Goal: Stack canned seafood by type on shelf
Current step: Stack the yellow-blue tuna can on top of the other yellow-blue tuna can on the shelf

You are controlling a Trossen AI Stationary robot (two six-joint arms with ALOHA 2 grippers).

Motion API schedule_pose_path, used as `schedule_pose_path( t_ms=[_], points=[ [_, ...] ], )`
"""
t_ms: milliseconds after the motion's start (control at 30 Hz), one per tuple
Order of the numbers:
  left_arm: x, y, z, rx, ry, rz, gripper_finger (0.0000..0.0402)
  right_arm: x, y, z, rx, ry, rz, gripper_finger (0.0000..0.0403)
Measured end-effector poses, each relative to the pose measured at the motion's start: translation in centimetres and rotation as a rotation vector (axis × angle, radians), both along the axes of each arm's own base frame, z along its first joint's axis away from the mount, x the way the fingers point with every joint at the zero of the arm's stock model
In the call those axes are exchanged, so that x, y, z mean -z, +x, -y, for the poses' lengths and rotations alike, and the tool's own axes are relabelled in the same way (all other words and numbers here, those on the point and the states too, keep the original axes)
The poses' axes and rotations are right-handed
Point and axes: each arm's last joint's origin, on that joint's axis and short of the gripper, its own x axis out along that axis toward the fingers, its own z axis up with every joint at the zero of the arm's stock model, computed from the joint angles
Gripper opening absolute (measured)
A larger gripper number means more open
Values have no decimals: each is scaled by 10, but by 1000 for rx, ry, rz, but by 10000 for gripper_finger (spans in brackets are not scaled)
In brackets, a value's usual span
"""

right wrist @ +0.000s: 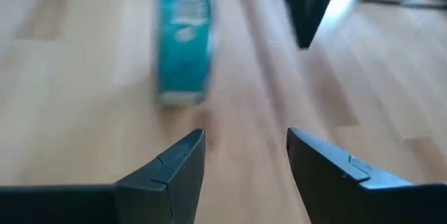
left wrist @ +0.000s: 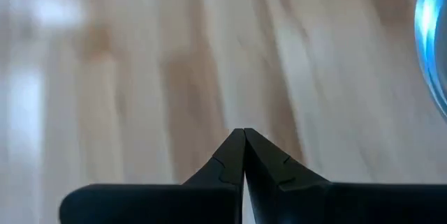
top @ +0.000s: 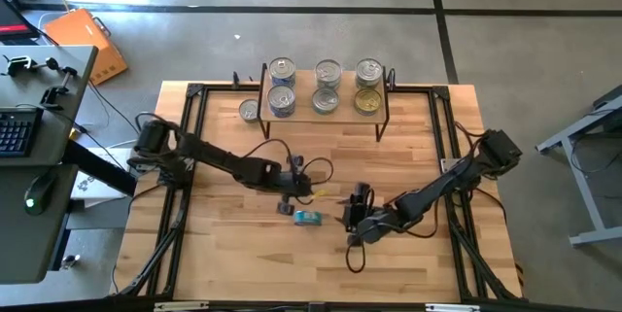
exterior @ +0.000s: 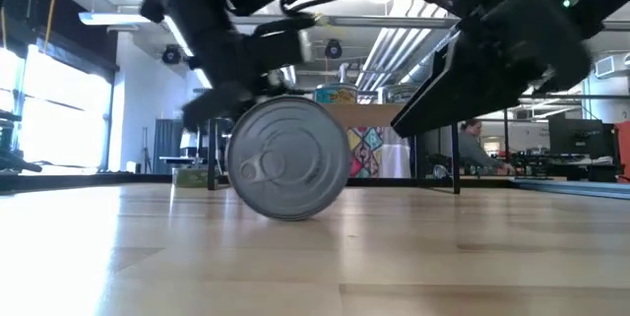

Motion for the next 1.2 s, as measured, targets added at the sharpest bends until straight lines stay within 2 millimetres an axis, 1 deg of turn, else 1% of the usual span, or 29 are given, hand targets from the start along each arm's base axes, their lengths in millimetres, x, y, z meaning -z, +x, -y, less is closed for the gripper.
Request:
schedule_pose_path(
  t_ms=[100,200,300,400,500,567,700,767,867,967,1033,1200],
  points=[
    [-1,-15,6,10,21,-118,0,0,0,-4,-102,100,-39,195],
    [-14,-31,11,-47,80,-163,0,0,2,-9,-175,205,-54,195],
    [-32,-45,22,-81,109,-137,0,-1,3,-9,-180,209,-36,195],
    [-48,-55,38,-59,92,-66,0,-4,7,-9,-198,186,8,195],
    [-55,-60,56,-18,64,-11,0,-3,13,-8,-207,183,57,195],
    [-55,-64,66,-11,47,-1,0,0,19,-7,-198,196,89,195],
    [-51,-68,80,-62,19,24,0,5,29,5,-133,238,115,202],
    [-49,-70,87,-79,10,42,0,6,32,13,-115,257,109,216],
    [-45,-70,96,-79,-15,60,0,5,37,21,-137,293,110,248],
    [-41,-66,105,-58,-36,92,0,4,41,29,-182,347,100,281],
    [-36,-60,108,-48,-45,119,0,4,42,33,-205,371,88,295],
    [-21,-46,110,-10,-19,141,0,3,45,39,-214,302,101,302]
  ],
)
